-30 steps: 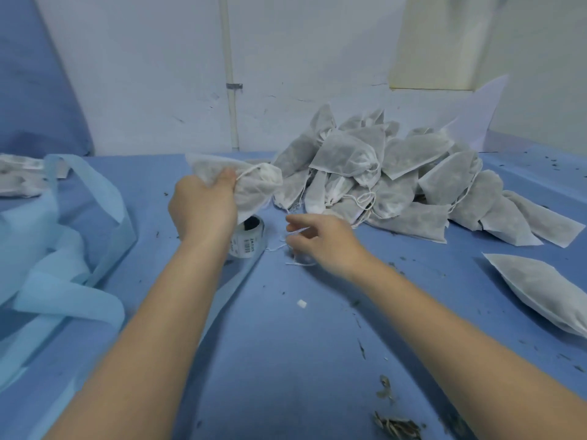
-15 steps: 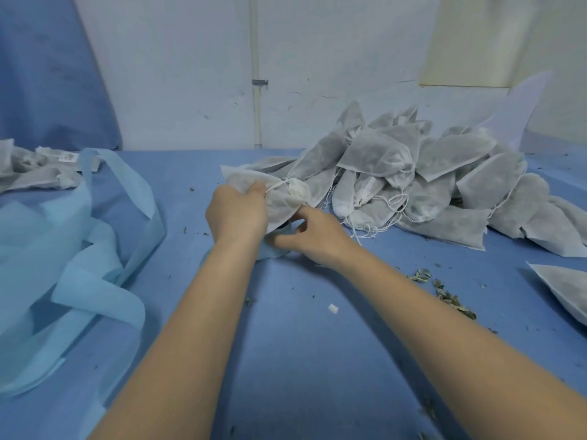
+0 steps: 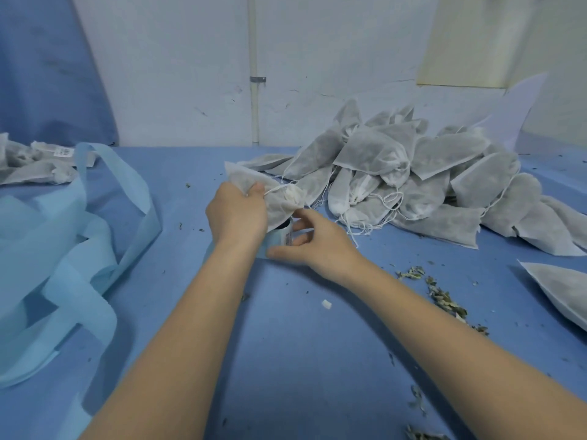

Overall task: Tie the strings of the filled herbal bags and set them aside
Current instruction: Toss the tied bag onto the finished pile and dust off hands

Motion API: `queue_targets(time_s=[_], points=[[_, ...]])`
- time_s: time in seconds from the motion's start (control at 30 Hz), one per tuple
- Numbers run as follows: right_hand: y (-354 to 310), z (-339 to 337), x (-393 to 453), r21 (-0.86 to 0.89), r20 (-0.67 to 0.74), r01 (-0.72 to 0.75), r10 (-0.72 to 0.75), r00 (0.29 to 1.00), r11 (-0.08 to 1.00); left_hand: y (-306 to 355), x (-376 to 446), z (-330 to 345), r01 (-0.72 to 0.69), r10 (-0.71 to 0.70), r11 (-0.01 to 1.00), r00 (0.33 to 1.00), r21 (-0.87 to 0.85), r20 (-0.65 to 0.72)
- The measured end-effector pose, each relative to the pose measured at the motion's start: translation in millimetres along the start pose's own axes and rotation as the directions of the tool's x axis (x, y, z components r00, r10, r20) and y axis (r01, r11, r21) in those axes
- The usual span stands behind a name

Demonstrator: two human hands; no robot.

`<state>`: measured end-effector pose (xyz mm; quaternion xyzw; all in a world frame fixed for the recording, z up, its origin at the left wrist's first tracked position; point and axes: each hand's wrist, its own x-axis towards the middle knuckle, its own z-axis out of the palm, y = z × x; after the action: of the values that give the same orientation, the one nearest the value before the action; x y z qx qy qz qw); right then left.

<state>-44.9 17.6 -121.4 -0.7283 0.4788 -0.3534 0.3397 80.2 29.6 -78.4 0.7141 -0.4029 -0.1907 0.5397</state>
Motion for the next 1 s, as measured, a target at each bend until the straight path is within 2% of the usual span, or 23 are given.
queue_targets(time_s=[0.13, 0.33, 0.7, 0.83, 1.0], points=[[6, -6, -7, 0.066, -0.011, 0.023, -0.023, 1.000, 0.998, 0, 1, 1, -0.011, 0.011, 1.000, 1.000, 0.005, 0.005], [7, -1, -4, 0.124, -0.179, 0.046, -0.023, 0.984, 0.991, -1, 0, 1, -0.025, 0.025, 1.000, 1.000, 0.019, 0.011], [8, 3, -7, 0.089, -0.296, 0.032, -0.004, 0.955, 0.995, -2, -4, 4, -0.042, 0.042, 0.999, 0.999, 0.030, -0.004], [5, 3, -11, 0.038, -0.280, 0.005, 0.006, 0.960, 0.999, -1, -5, 4, -0.038, 0.039, 0.999, 0.999, 0.028, -0.010], [-3, 10, -20, -0.122, -0.253, 0.018, -0.049, 0.966, 0.992, -2, -6, 5, -0.042, 0.043, 0.999, 0.999, 0.034, -0.008]])
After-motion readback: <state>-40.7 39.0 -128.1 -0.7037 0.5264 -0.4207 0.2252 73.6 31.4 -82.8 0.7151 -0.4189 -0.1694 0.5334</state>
